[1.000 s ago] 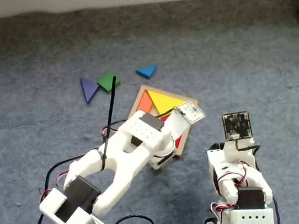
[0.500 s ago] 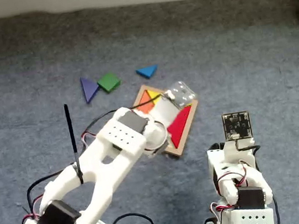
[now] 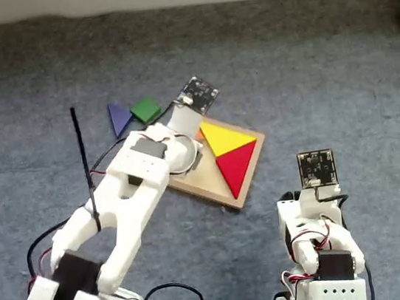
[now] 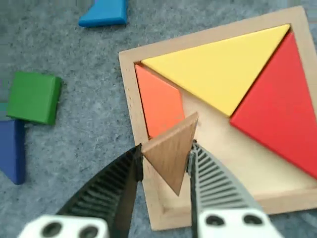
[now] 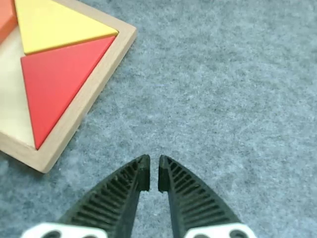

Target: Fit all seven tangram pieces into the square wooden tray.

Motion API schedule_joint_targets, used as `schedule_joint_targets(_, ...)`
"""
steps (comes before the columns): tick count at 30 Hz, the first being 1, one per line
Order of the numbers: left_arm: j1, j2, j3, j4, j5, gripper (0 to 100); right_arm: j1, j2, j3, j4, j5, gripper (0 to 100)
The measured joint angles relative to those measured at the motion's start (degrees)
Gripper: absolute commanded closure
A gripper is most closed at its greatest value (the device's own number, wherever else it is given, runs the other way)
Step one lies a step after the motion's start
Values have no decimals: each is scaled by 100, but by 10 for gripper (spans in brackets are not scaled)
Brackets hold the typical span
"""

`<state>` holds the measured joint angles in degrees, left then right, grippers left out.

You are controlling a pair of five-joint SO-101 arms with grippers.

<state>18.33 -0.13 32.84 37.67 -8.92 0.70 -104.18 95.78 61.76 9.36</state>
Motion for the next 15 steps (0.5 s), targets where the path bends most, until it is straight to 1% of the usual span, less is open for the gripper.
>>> schedule_joint_targets(5,-62,712,-475,-18,0,890,0,0,0,0,0,954)
schedule_joint_targets(9,-79,738,-703,237,0,797,0,0,0,0,0,954)
schedule_joint_targets(12,-88,738,-756,475,132,779,0,0,0,0,0,954)
schedule_joint_targets(15,-79,738,-765,536,378,779,0,0,0,0,0,954)
